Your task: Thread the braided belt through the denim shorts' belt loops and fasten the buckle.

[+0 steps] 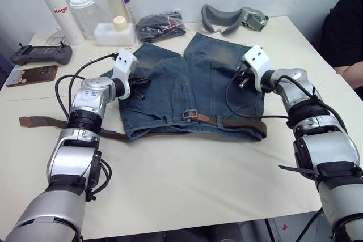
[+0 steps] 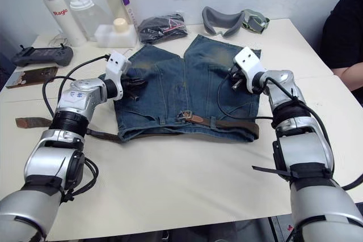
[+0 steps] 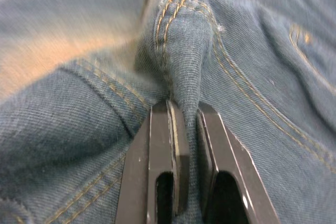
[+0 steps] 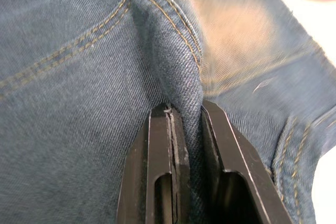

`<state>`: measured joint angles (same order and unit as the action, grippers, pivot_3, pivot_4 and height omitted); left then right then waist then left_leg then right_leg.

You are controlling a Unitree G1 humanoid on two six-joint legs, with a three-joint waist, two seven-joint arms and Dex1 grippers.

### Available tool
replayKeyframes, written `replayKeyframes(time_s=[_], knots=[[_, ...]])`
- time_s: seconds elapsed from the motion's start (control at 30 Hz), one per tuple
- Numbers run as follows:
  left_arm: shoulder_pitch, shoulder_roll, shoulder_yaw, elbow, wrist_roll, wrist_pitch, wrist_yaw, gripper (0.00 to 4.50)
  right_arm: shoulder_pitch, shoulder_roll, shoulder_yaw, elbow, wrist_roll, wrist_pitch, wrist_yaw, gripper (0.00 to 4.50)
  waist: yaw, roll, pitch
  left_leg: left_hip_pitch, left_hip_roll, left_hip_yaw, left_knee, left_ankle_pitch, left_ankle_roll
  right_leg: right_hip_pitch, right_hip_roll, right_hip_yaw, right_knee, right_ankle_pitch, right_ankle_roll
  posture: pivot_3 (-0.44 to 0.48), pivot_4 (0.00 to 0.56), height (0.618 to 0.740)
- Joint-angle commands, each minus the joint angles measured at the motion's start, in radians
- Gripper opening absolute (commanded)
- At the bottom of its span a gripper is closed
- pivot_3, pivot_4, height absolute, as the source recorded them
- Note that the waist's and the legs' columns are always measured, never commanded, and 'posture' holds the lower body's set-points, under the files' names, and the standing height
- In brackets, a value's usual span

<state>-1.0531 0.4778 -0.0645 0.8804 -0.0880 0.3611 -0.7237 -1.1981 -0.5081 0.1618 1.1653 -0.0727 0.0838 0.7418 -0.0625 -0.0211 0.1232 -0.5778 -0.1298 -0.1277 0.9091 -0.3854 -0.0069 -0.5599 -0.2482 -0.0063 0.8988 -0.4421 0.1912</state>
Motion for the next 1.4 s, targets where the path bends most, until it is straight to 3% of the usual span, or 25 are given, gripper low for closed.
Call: replayKeyframes(time_s=[0.03,0.13,0.17,0.23,0.33,0.37,0.4,0.57,0.73,0.77,0.8,0.87,0.93,1.0,1.13,1.4], knots=[[0.029,0.006,-0.041,-0.007,0.033,0.001,-0.085,0.45,-0.011,-0.003,-0.017,0.017,-0.005,0.002,0.052,0.54,-0.001,0.0,0.0,0.0,0.0,0.0,0.0,0.0,0.0,-0.001,0.0,0.001,0.0,0.0,0.0,0.0,0.15,0.636],[0.069,0.024,-0.034,-0.055,0.021,0.038,-0.131,1.73,-0.007,-0.013,-0.055,0.004,0.024,0.014,0.094,1.84,-0.001,0.001,0.0,0.0,0.0,0.0,0.0,0.0,0.0,-0.002,0.001,0.003,0.001,0.0,0.0,0.0,0.15,0.636],[0.078,0.031,-0.017,-0.086,0.006,0.064,-0.134,2.2,-0.007,-0.02,-0.067,-0.009,0.034,0.019,0.112,2.52,-0.002,0.001,0.0,0.0,0.0,0.0,0.0,0.0,0.0,-0.002,0.001,0.003,0.001,0.0,0.0,0.0,0.15,0.636],[0.097,0.058,0.023,-0.163,-0.034,0.126,-0.155,2.9,-0.006,-0.039,-0.102,-0.052,0.07,0.048,0.159,3.22,-0.004,0.001,0.0,0.0,0.0,0.0,0.0,0.0,0.0,-0.003,0.001,0.004,0.002,0.0,0.0,0.0,0.15,0.636],[0.137,0.115,0.111,-0.336,-0.132,0.283,-0.186,3.61,0.024,-0.075,-0.154,-0.177,0.137,0.142,0.246,4.07,-0.021,0.001,0.0,0.0,0.0,0.001,0.0,0.002,-0.003,-0.005,0.003,0.007,0.002,0.0,0.0,0.0,0.15,0.636],[0.157,0.131,0.138,-0.402,-0.164,0.334,-0.19,4.14,0.05,-0.087,-0.166,-0.238,0.155,0.178,0.261,4.5,-0.023,0.001,0.0,0.0,0.001,0.001,0.0,0.003,-0.004,-0.006,0.005,0.008,0.002,0.0,0.0,0.0,0.15,0.636],[0.18,0.148,0.166,-0.467,-0.196,0.376,-0.191,4.47,0.084,-0.101,-0.175,-0.312,0.169,0.219,0.27,4.5,-0.024,0.001,0.0,0.0,0.002,0.0,0.0,0.003,-0.004,-0.007,0.007,0.009,0.002,0.0,0.0,0.0,0.15,0.636],[0.295,0.2,0.313,-0.753,-0.361,0.567,-0.17,4.47,0.297,-0.131,-0.262,-0.764,0.321,0.503,0.266,4.5,-0.023,0.001,0.0,0.001,0.002,-0.01,0.0,0.004,-0.007,-0.008,0.01,0.013,0.002,0.0,0.0,0.0,0.15,0.636],[0.407,0.22,0.338,-0.921,-0.444,0.649,-0.155,4.47,0.465,-0.139,-0.292,-1.051,0.395,0.612,0.226,4.5,-0.019,0.002,0.001,0.003,0.001,-0.01,-0.001,0.005,-0.007,-0.006,0.009,0.013,0.001,0.001,-0.001,0.0,0.15,0.638],[0.422,0.222,0.335,-0.941,-0.453,0.657,-0.152,4.47,0.478,-0.138,-0.295,-1.076,0.401,0.626,0.212,4.5,-0.025,0.001,0.001,0.004,-0.008,-0.022,-0.006,0.009,-0.003,0.009,-0.005,0.0,-0.007,0.001,0.0,0.0,0.15,0.64],[0.438,0.222,0.333,-0.959,-0.461,0.665,-0.146,4.47,0.491,-0.137,-0.298,-1.098,0.409,0.64,0.199,4.5,-0.028,0.004,0.002,-0.006,0.002,0.004,-0.003,0.015,0.019,0.018,-0.026,-0.02,-0.01,0.001,0.0,0.0,0.15,0.641],[0.464,0.222,0.32,-0.988,-0.462,0.677,-0.126,4.47,0.503,-0.135,-0.306,-1.131,0.431,0.681,0.179,4.5,-0.019,0.016,0.004,-0.009,0.028,0.049,-0.001,0.017,0.024,0.033,-0.052,-0.059,-0.011,-0.001,-0.001,0.0,0.15,0.641],[0.489,0.229,0.306,-1.012,-0.462,0.676,-0.117,4.47,0.512,-0.142,-0.302,-1.164,0.442,0.696,0.174,4.5,0.012,0.026,0.011,-0.004,0.024,0.038,-0.002,0.021,0.019,0.029,-0.016,-0.041,-0.017,0.015,-0.031,0.0,0.15,0.641],[0.515,0.241,0.29,-1.028,-0.458,0.66,-0.122,4.47,0.521,-0.155,-0.289,-1.194,0.451,0.703,0.181,4.5,0.042,0.023,0.015,-0.004,0.018,0.031,-0.004,0.023,0.021,0.03,-0.002,-0.017,-0.02,0.02,-0.039,0.0,0.15,0.641],[0.543,0.244,0.283,-1.052,-0.474,0.659,-0.117,4.47,0.535,-0.166,-0.272,-1.232,0.47,0.718,0.186,4.5,0.075,0.016,0.019,-0.004,0.01,0.027,-0.018,0.036,0.021,0.029,-0.002,-0.001,-0.026,0.02,-0.038,0.0,0.15,0.641],[0.586,0.237,0.295,-1.126,-0.521,0.619,-0.13,4.47,0.569,-0.199,-0.218,-1.301,0.483,0.714,0.22,4.5,0.053,0.013,0.021,-0.004,0.01,0.028,-0.028,0.042,0.018,0.033,-0.004,0.002,-0.03,0.018,-0.034,0.0,0.15,0.641]])
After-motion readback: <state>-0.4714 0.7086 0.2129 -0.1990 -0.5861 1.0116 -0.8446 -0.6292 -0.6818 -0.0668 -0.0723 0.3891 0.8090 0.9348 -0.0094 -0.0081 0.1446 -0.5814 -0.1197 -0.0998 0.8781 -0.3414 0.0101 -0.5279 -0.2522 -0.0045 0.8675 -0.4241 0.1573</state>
